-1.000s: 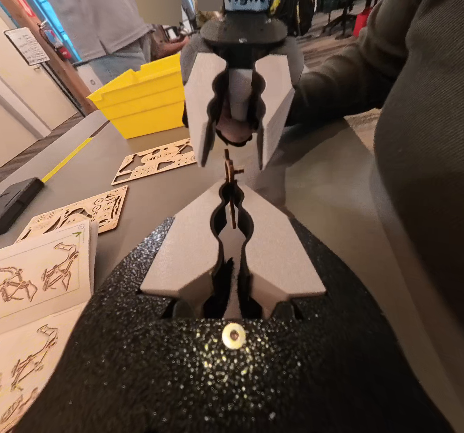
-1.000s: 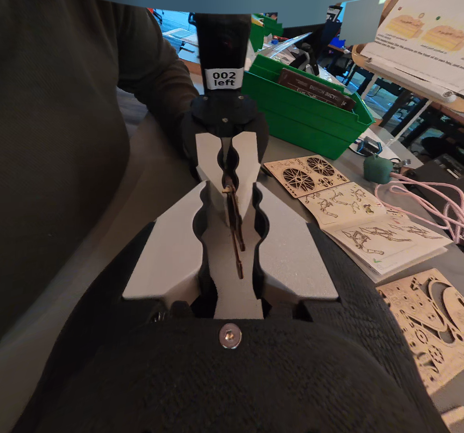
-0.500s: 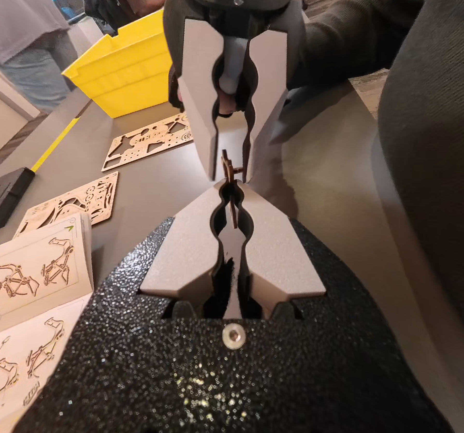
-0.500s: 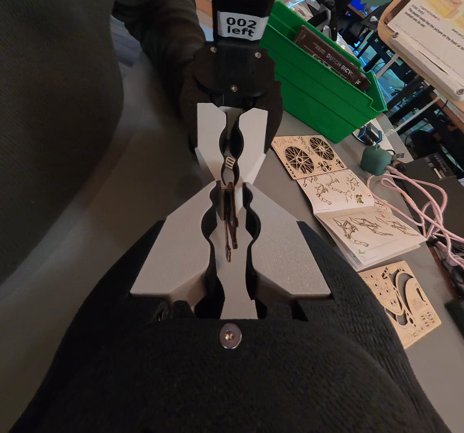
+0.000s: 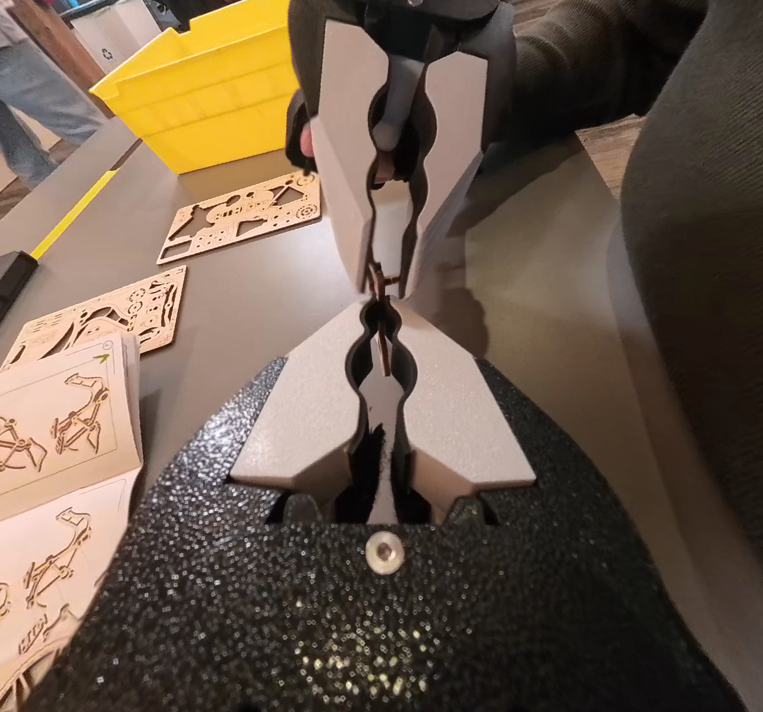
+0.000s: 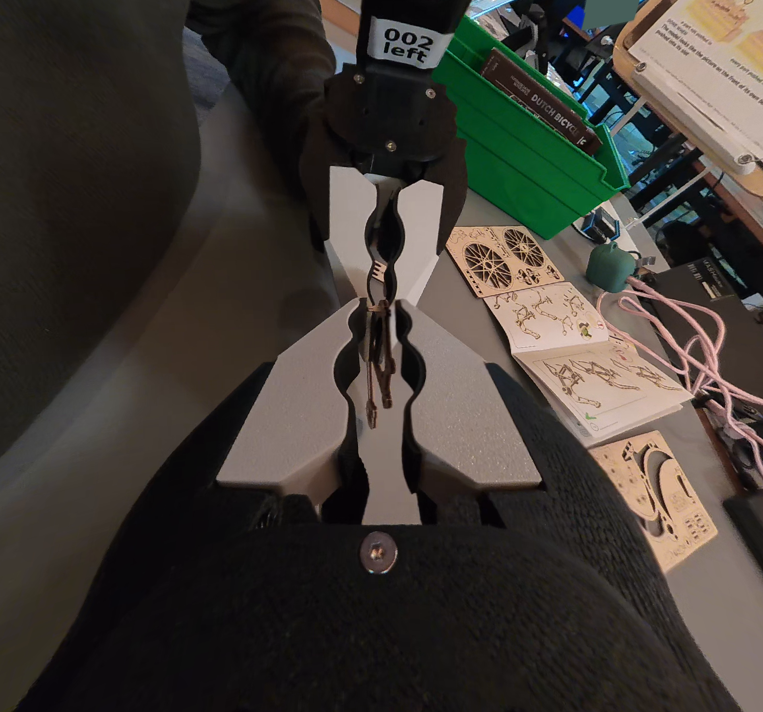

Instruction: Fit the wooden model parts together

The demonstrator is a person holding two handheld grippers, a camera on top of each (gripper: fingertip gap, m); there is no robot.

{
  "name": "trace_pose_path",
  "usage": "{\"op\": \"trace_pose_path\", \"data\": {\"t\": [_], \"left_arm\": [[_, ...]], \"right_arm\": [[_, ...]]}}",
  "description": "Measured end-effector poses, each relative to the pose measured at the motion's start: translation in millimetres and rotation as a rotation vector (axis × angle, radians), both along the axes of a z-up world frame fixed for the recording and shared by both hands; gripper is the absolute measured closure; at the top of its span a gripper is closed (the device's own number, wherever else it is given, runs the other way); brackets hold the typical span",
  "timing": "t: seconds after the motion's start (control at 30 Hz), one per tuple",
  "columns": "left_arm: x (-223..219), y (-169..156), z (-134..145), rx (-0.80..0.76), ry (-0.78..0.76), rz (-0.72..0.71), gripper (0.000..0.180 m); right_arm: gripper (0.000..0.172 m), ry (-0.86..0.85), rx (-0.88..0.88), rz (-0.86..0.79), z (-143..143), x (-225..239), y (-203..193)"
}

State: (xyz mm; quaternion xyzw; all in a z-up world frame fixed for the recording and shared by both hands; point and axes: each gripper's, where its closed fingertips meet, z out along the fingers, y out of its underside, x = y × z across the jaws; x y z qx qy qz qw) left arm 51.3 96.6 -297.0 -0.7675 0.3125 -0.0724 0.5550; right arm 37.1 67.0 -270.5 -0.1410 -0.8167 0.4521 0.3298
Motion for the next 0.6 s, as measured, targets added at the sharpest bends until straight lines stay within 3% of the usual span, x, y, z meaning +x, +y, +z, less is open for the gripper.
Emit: {"op": "trace_pose_path", "data": {"t": [0.07, 0.2, 0.37, 0.6], "left_arm": [[-2.1, 0.1, -4.2, -0.013, 0.02, 0.012, 0.18], [-2.8, 0.1, -4.2, -0.015, 0.031, 0.017, 0.18], [-0.5, -0.7, -4.6, -0.024, 0.017, 0.005, 0.18], [1.1, -1.4, -5.2, -0.034, 0.002, -0.002, 0.18]], "right_arm": [[0.153, 0.009, -0.001, -0.006, 2.0, -0.1, 2.7], [0.163, 0.012, 0.028, 0.006, 0.7, 3.3, 3.8], [0.155, -0.006, 0.041, 0.005, -2.9, 3.5, 6.7], [0.159, 0.004, 0.038, 0.003, -3.2, 2.8, 7.9]]}}
